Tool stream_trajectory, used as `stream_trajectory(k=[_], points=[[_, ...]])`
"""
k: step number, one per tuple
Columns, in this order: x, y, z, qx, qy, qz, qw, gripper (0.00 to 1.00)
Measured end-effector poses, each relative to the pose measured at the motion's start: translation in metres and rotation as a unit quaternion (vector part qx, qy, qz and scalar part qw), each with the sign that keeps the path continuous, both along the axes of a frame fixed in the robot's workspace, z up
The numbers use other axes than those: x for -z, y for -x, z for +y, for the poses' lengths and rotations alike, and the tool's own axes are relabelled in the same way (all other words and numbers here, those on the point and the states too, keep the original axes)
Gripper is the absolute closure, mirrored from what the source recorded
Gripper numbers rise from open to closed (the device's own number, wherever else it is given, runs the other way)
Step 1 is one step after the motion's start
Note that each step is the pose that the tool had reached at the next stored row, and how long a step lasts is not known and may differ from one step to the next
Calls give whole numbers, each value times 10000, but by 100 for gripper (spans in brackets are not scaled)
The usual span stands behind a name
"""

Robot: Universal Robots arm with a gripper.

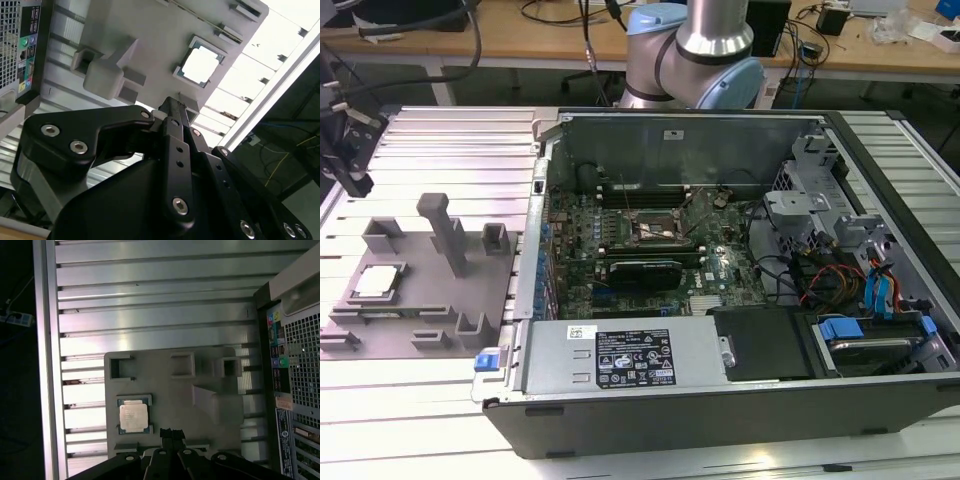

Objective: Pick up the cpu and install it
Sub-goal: 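Reach for the cpu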

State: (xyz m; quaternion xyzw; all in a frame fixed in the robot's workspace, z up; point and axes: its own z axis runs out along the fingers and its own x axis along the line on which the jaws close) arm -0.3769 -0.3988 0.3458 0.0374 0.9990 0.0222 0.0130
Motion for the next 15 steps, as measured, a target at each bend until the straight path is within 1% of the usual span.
stream_trajectory(k=[1,3,5,7,12,15], points=[[12,6,0,0,0,0,10000,89],[66,32,0,0,0,0,10000,89],[96,46,0,0,0,0,10000,89],[149,66,0,0,0,0,10000,89],[239,80,1,-1,0,0,10000,89],[329,80,4,0,0,0,10000,89]])
